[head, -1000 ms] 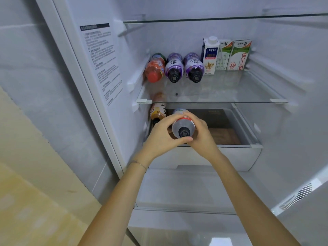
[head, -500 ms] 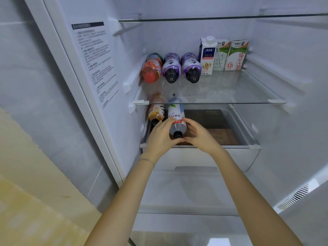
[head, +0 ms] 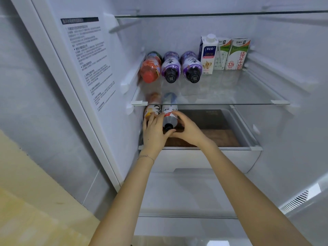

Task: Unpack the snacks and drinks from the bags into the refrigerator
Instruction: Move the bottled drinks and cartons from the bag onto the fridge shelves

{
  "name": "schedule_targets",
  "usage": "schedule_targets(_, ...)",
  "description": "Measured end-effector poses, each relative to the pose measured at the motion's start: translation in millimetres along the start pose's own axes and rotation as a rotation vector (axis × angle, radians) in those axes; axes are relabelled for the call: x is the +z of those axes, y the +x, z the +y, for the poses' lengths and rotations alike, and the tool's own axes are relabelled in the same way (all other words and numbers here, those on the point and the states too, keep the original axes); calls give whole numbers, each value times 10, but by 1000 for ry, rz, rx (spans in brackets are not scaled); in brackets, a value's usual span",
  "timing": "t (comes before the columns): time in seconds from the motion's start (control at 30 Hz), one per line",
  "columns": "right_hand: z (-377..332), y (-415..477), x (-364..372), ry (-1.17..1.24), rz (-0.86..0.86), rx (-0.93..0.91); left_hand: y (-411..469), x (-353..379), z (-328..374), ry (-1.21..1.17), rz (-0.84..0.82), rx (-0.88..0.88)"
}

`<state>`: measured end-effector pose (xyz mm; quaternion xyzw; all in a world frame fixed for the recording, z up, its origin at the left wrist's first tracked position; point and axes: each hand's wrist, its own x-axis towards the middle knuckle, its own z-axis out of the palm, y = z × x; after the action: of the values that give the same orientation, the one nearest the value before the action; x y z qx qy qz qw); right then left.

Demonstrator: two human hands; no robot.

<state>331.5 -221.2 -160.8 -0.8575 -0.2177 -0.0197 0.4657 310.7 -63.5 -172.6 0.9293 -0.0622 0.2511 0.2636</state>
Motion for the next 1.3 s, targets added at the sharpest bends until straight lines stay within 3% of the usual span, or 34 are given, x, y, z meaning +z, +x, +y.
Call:
schedule_targets(0.13,19,82,23,-18,119,-13,1,27,-60,24,28,4)
schedule_targets(0.3,16,129,23,-35,24,-9,30,51,-57,70,20,-22)
schedule_targets(0.83,86,188,56,-68,53,11,12,12,62,121,-24,-54)
schedule_targets(1.03,0,-24,-64,-395,-2,97,-133,-84,127,163,-49,62)
schedule_targets(1.17,-109,-483,-200,-582,140,217,-259,-155,258,119,-71,137)
schedule_targets(1.3,-235,-1045,-322,-618,268,282,-414,-131,461,64,-131,223)
